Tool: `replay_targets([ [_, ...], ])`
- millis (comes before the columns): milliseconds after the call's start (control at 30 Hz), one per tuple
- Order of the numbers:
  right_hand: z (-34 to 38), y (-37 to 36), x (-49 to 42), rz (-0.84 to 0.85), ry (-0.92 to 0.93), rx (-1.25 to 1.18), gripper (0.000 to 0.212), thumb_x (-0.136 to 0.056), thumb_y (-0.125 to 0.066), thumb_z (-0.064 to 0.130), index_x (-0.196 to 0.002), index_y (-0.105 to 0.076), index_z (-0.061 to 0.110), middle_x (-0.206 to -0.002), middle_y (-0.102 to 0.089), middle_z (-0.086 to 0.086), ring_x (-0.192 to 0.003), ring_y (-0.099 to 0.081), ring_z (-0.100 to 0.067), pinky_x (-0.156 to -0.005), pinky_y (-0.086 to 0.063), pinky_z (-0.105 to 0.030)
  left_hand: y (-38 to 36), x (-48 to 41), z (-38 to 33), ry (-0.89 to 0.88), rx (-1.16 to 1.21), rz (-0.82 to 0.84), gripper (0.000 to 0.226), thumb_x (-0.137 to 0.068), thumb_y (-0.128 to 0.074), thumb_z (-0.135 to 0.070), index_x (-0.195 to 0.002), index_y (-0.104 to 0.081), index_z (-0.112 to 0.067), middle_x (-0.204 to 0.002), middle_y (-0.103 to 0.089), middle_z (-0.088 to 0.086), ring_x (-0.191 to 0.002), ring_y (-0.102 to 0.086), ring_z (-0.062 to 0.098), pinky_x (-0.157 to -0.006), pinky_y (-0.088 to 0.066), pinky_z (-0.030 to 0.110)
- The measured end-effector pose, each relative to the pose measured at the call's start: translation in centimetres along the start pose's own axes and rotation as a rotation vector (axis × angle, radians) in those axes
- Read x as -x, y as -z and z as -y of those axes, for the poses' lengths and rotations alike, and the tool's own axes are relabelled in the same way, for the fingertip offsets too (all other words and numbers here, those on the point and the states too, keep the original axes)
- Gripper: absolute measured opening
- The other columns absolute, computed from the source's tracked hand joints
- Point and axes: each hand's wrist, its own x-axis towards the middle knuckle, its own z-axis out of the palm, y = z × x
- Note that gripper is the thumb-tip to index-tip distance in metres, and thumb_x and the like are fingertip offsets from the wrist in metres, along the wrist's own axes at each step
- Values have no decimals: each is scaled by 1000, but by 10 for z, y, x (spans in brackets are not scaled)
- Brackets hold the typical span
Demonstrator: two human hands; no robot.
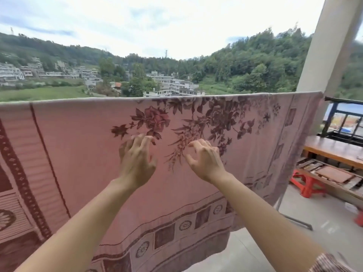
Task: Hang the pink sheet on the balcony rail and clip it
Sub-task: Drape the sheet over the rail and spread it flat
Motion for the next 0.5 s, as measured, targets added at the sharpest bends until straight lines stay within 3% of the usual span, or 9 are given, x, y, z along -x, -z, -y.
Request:
replay_targets([
  [200, -147, 36, 34, 152, -220, 109, 38, -90, -48, 32, -123, -51, 16, -127, -52, -2, -118, -45, -21, -100, -32, -44, -114, -16, -119, -50, 90, 263, 48, -83, -54, -19, -130, -45, -18, -144, -36, 5, -136, -22, 25, -109, -22, 41],
  [300, -211, 52, 42, 158, -335, 121, 39, -90, -49, 32, -126, -50, 17, -129, -51, -1, -120, -45, -21, -102, -31, -45, -160, -33, -174, -86, 78, 321, 47, -86, -53, -22, -131, -42, -20, -151, -22, 11, -139, -20, 30, -109, -24, 45],
  [500, -343, 70, 51, 225, -515, 194, 40, -91, -47, 34, -127, -47, 16, -130, -48, -3, -123, -42, -23, -102, -31, -46, -261, -69, -274, -163, 105, 441, 46, -86, -52, -17, -132, -42, -19, -155, -14, 13, -141, -12, 31, -111, -23, 45],
])
